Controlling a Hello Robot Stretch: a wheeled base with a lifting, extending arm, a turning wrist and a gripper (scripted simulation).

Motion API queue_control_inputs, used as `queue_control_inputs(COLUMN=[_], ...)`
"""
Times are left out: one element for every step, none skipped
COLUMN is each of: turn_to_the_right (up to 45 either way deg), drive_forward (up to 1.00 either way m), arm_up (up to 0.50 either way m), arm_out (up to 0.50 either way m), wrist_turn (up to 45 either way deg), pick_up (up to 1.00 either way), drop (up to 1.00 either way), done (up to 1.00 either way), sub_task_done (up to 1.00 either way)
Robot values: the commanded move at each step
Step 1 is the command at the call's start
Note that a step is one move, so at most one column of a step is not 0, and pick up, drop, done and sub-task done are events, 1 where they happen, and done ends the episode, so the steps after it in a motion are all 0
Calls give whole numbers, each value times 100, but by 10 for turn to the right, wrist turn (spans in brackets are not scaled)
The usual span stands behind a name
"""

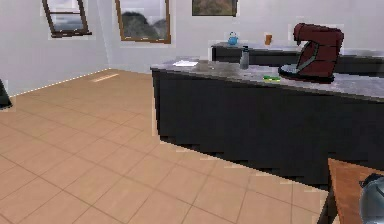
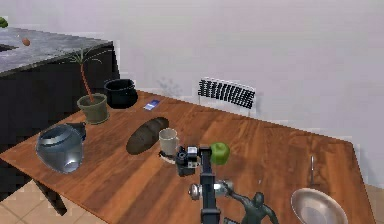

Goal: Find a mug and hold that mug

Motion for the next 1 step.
queue_control_inputs(turn_to_the_right=[0], drive_forward=[0], arm_up=[0], arm_out=[0], wrist_turn=[0], pick_up=[0], drop=[0], done=[100], sub_task_done=[0])
